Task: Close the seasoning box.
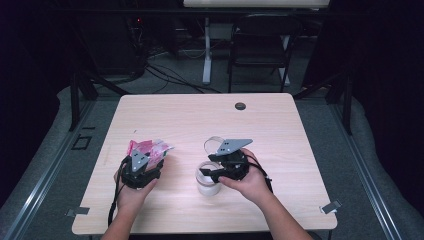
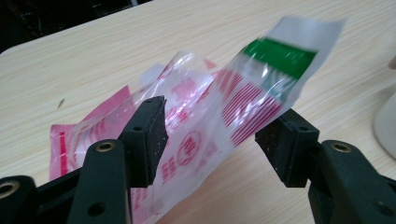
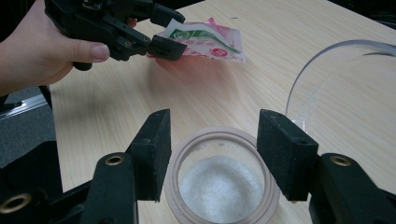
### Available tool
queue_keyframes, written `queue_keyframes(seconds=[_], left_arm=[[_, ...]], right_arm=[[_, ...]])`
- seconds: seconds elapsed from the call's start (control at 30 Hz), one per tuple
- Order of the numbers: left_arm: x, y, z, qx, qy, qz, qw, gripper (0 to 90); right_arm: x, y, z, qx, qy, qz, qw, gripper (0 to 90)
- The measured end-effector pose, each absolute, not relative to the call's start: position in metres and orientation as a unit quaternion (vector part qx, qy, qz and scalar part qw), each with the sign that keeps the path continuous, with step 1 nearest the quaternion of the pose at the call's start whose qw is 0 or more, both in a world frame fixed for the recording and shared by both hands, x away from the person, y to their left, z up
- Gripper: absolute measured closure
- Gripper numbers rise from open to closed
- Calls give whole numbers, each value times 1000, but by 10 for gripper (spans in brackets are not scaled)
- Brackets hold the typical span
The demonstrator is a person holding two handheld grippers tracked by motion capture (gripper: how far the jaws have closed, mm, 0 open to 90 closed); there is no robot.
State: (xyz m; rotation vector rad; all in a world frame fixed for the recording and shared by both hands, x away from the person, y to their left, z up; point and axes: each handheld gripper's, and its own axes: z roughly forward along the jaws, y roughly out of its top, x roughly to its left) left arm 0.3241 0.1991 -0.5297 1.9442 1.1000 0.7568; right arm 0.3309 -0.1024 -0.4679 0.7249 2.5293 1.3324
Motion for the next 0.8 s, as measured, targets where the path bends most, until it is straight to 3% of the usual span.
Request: queue_keyframes(seconds=[0.8], left_arm=[[318,146,-522,802,346,257,415,444]], right_arm=[[323,-134,-454,274,833,466,117,570]])
